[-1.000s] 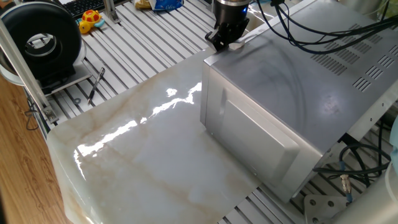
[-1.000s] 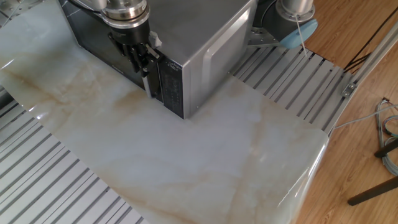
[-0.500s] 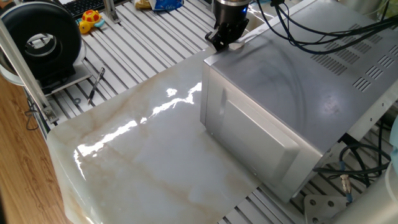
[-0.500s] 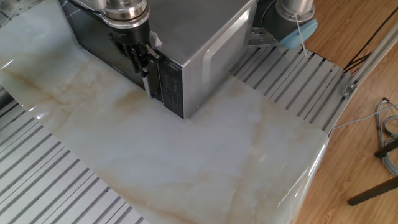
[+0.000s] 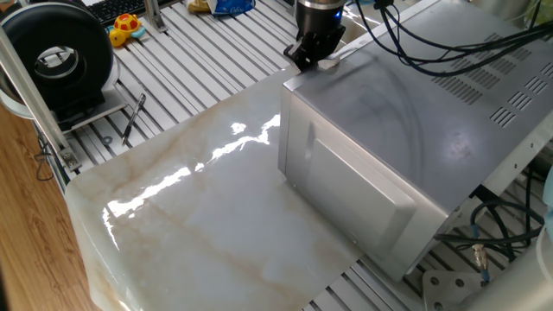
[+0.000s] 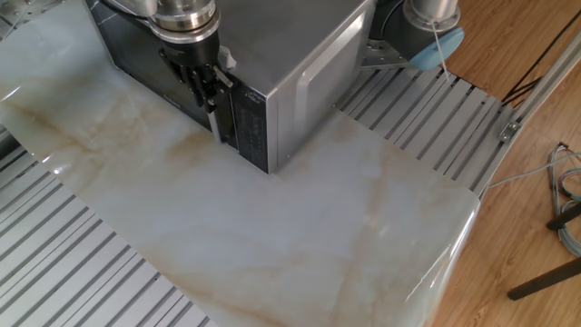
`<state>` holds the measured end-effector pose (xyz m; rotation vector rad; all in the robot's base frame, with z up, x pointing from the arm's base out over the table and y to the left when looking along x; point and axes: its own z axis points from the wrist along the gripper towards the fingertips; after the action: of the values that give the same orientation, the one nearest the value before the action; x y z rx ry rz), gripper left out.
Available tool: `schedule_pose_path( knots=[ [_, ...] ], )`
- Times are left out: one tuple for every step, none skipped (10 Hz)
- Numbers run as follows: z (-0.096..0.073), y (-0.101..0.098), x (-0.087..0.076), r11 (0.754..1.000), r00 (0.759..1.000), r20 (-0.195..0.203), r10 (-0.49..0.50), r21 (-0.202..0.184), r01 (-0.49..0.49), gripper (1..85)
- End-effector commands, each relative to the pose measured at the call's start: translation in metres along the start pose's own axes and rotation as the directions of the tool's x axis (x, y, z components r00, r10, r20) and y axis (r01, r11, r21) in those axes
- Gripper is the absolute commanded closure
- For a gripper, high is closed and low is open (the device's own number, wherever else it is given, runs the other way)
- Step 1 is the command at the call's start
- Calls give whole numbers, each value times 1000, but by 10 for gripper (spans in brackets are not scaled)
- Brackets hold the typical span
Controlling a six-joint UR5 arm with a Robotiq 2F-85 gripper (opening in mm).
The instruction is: Open the microwave door
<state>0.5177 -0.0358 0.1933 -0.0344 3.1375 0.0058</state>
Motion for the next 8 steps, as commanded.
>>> schedule_pose_path(
  knots=[
    [1,4,-4,998,1000,22,-4,-61,5,847],
    [3,5,-7,997,999,36,-8,-74,11,847],
    [0,11,-10,996,999,39,-3,-94,6,847],
    [-2,12,-12,996,999,40,-7,-94,11,847],
    [-3,12,-16,994,999,39,-15,-107,19,847],
    [-2,12,-21,993,999,39,-21,-112,25,847],
    [2,17,-28,991,999,50,-18,-133,25,847],
    [6,17,-33,991,998,60,-23,-132,31,847]
  ],
)
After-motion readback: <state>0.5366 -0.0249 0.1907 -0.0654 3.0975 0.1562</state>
